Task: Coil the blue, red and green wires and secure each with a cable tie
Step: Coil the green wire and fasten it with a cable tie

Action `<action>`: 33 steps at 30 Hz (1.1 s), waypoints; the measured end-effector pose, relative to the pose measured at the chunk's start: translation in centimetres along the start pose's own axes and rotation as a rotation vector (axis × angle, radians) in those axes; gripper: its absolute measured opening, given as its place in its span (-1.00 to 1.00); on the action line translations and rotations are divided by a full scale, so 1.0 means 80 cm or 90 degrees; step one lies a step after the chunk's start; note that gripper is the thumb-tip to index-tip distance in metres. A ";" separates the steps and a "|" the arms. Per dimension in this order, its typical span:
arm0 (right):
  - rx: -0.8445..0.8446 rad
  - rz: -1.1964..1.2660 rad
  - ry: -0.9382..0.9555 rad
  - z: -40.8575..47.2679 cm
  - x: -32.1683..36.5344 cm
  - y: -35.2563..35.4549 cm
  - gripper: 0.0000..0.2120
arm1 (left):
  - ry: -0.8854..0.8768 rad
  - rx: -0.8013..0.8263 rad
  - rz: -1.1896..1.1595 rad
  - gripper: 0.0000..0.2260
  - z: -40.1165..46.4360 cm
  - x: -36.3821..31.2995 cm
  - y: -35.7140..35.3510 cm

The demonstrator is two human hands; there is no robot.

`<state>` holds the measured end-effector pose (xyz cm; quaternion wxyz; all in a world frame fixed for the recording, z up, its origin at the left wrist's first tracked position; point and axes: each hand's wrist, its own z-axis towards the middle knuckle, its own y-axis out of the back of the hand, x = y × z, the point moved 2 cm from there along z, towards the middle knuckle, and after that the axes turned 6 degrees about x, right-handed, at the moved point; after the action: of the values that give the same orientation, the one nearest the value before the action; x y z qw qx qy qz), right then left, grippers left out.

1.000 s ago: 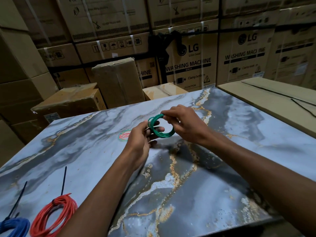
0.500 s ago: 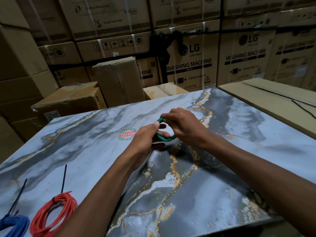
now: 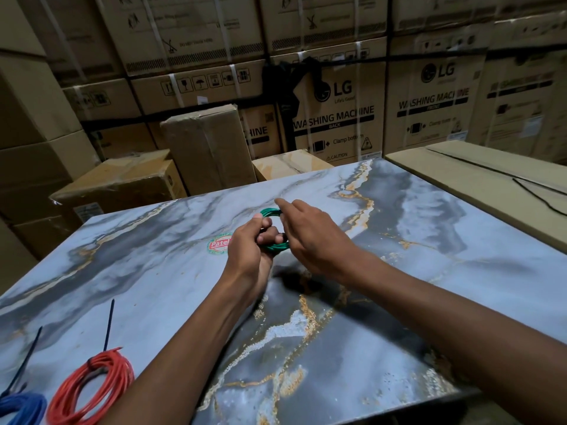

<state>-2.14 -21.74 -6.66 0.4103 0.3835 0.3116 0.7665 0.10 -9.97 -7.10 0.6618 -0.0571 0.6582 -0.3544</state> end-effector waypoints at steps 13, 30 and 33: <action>0.045 0.008 -0.151 -0.001 0.009 0.000 -0.82 | -0.077 -0.010 0.132 -0.69 0.004 0.006 0.012; 0.091 -0.093 -0.047 0.004 -0.002 0.015 -0.69 | -0.062 0.009 0.521 -0.66 0.001 -0.026 0.024; 0.093 -0.124 -0.046 0.004 -0.009 0.010 -0.77 | -0.133 0.062 0.692 -0.74 0.001 -0.014 0.026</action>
<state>-1.88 -22.70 -6.12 0.4650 0.4078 0.3873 0.6837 1.13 -7.83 -7.28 0.8128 0.2864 0.5070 0.0156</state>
